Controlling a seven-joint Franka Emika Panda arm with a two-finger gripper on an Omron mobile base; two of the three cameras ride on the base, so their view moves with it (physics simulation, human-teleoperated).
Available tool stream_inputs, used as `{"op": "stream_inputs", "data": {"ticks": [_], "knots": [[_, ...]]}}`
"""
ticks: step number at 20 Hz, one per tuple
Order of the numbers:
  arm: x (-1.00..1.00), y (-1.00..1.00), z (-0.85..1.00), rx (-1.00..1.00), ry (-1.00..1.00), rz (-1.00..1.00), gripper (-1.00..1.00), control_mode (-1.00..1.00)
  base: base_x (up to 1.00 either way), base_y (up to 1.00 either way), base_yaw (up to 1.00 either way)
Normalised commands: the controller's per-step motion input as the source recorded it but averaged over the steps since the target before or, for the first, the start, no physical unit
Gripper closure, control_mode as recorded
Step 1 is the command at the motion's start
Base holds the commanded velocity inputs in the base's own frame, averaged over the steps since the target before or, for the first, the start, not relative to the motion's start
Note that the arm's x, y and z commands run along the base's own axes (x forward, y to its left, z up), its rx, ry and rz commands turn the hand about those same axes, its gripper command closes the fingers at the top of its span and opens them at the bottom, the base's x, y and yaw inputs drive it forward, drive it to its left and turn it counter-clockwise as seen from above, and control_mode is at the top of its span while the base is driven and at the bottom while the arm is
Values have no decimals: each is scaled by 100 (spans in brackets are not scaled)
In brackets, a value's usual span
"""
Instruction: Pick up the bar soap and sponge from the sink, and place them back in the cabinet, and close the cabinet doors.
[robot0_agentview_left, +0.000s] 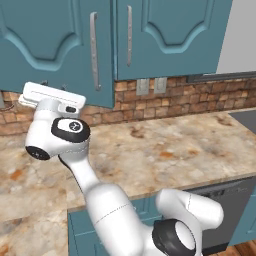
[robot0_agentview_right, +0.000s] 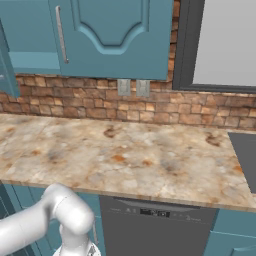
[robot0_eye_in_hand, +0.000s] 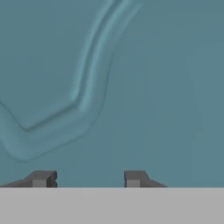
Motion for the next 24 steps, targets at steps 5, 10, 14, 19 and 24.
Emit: {"op": "stream_inputs", "data": {"ticks": [5, 10, 14, 19, 24], "knots": [[48, -51, 0, 9, 0, 0, -100, -100, 0, 0, 0], [50, -45, 0, 7, 0, 0, -100, -100, 0, 0, 0], [55, -38, 0, 4, 0, 0, -100, -100, 0, 0, 0], [56, -33, 0, 2, 0, 0, -100, -100, 0, 0, 0], [48, -36, 0, 3, 0, 1, -100, -100, 0, 0, 0]]}}
